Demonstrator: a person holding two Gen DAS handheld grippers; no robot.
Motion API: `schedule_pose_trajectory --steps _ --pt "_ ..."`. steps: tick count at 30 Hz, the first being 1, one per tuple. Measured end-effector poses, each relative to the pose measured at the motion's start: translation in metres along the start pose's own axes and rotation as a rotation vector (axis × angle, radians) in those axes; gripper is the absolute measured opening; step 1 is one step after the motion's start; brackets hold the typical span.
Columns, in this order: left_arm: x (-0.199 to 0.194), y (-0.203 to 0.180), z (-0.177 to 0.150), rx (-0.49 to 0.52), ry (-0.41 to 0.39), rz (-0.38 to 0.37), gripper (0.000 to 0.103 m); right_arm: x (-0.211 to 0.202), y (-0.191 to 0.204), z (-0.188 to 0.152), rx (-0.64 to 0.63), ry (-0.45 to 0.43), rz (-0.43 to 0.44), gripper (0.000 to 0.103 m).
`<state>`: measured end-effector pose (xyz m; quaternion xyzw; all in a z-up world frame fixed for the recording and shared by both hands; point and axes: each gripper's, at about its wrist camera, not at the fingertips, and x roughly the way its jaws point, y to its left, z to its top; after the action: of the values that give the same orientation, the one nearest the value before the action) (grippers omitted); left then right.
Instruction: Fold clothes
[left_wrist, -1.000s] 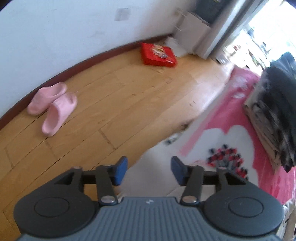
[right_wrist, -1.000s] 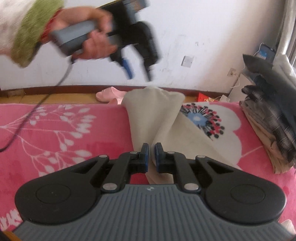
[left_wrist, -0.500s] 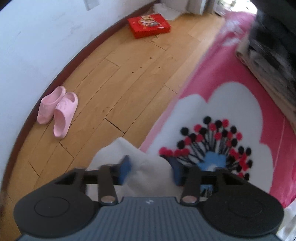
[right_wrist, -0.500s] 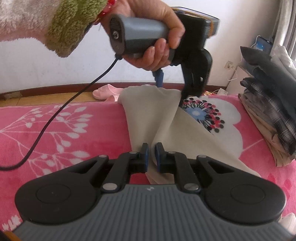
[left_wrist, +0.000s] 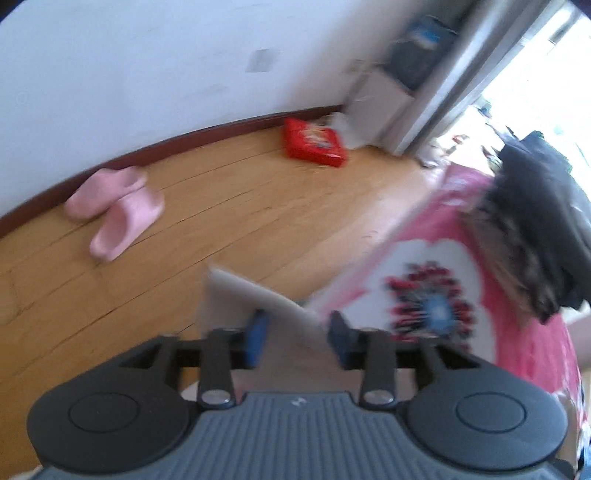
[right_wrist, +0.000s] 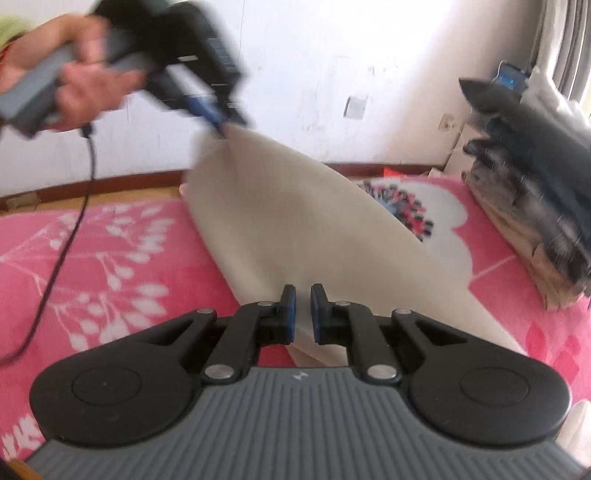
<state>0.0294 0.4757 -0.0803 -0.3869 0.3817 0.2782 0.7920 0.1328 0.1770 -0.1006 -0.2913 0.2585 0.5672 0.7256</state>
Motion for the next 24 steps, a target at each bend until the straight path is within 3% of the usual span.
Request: schedule_pose_trajectory --steps 2,8,11,12,14,17,21,24 --pt "-0.003 0.021 0.003 -0.054 -0.026 -0.002 0.06 0.002 -0.001 -0.003 0.007 0.006 0.005 0.008" --pt "-0.003 0.058 0.027 -0.17 -0.107 0.108 0.058 -0.003 -0.011 0.002 0.074 0.002 0.009 0.013" --pt "-0.001 0.068 0.035 -0.178 -0.118 0.148 0.06 0.003 -0.027 0.002 0.179 0.004 0.035 0.017" --pt "0.001 0.07 0.036 -0.179 -0.112 0.148 0.061 0.006 -0.034 0.001 0.22 0.007 0.045 0.018" --pt "0.011 0.071 0.036 -0.154 -0.066 0.112 0.074 0.012 -0.046 -0.001 0.3 0.014 0.066 0.019" --pt "0.027 0.072 0.038 -0.118 0.001 0.059 0.078 0.025 -0.066 -0.005 0.44 0.017 0.103 0.023" --pt "0.049 0.072 0.043 -0.094 0.048 -0.001 0.085 0.033 -0.097 -0.014 0.719 -0.026 0.169 0.023" --pt "0.061 0.069 0.047 -0.094 0.068 -0.006 0.088 0.013 -0.103 -0.021 0.792 -0.071 0.165 0.024"
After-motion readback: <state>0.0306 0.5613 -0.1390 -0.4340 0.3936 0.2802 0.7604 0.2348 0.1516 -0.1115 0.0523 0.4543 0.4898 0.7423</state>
